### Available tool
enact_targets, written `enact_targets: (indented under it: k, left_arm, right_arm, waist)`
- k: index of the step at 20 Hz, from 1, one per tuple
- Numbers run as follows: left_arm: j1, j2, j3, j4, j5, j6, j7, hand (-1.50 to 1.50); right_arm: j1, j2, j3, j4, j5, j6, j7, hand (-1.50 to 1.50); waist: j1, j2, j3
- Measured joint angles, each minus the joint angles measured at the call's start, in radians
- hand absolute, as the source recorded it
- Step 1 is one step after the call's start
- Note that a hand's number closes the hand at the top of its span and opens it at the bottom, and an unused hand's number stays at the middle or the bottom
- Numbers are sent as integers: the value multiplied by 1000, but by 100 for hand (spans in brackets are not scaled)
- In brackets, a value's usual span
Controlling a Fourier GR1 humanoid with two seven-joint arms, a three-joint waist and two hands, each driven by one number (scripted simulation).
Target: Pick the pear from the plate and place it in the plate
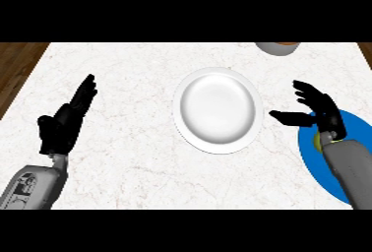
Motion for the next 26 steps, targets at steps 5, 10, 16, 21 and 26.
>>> enact_targets:
  k: [5,10,16,21,26]
  left_arm:
    - [-29,-41,-10,16,-27,31,37,0]
    - [-27,-51,-3,16,-40,37,49,0]
    - [-33,-57,9,7,-44,32,69,0]
    - [-35,-51,18,11,-43,20,65,0]
    - [-43,-67,20,19,-55,26,68,0]
  right_arm:
    - [-56,56,74,134,118,-39,47,-150]
    - [-108,-6,139,119,245,-12,120,-150]
    - [-226,-118,153,63,294,174,285,-150]
    - [-315,-185,164,80,238,460,455,-150]
    - [-389,-201,144,133,184,645,549,-150]
  waist:
    - [-38,-16,7]
    - [-57,-25,9]
    - [-63,-28,8]
    - [-63,-29,8]
    - [-61,-27,9]
